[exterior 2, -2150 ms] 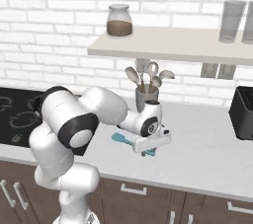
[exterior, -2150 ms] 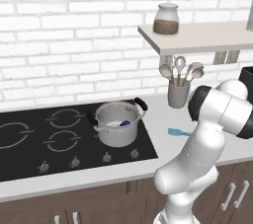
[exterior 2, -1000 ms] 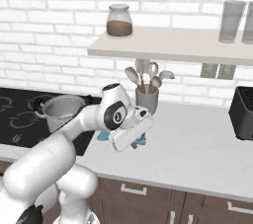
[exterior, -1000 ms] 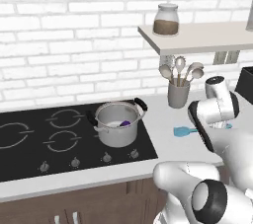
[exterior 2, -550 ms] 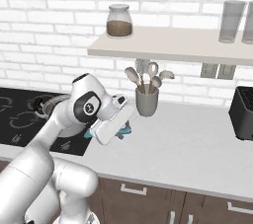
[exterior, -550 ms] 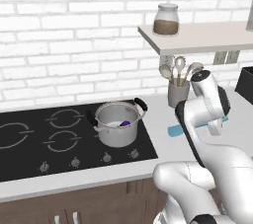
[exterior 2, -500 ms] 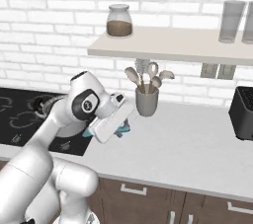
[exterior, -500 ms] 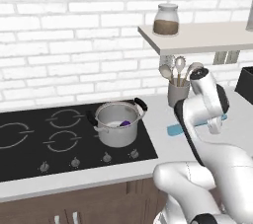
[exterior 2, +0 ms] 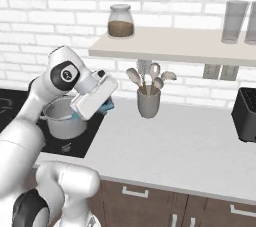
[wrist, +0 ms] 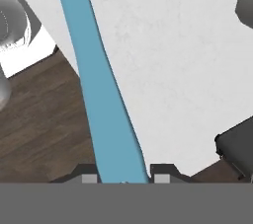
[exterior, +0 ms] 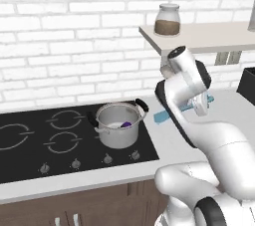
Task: Put the eggplant and sweet potato in the pot. Retrieve the spatula and lightly stir the vegetables in the pot.
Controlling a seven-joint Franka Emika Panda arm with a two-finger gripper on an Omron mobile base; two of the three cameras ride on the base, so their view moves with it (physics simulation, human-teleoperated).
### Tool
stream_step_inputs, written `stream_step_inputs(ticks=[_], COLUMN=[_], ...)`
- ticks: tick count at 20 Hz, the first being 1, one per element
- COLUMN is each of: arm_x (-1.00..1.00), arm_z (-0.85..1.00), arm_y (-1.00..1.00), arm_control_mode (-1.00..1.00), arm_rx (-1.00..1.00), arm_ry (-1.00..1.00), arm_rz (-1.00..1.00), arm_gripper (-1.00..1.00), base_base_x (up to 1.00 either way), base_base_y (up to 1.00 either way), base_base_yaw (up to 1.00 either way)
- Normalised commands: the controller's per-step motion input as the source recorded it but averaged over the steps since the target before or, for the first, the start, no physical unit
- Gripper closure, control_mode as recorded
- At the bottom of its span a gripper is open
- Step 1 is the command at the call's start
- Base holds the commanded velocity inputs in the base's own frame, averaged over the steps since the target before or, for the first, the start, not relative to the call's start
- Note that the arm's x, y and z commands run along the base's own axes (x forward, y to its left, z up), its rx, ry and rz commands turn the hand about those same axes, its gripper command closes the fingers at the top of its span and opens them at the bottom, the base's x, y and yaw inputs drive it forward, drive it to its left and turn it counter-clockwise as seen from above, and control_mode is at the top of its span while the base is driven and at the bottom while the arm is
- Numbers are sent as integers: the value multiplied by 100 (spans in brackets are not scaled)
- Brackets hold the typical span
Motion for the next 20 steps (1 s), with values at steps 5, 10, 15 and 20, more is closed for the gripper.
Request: stream_step_inputs(ticks=[5,10,15,20], arm_x=[85,82,41,42], arm_z=[21,-9,0,0], arm_y=[43,36,47,37], arm_control_mode=[-100,-100,-100,-100], arm_rx=[-19,-19,-13,-10], arm_ry=[9,20,13,8], arm_rz=[0,0,0,0], arm_gripper=[100,100,100,100], base_base_x=[0,0,0,0], base_base_y=[0,0,0,0], base_base_yaw=[0,0,0,0])
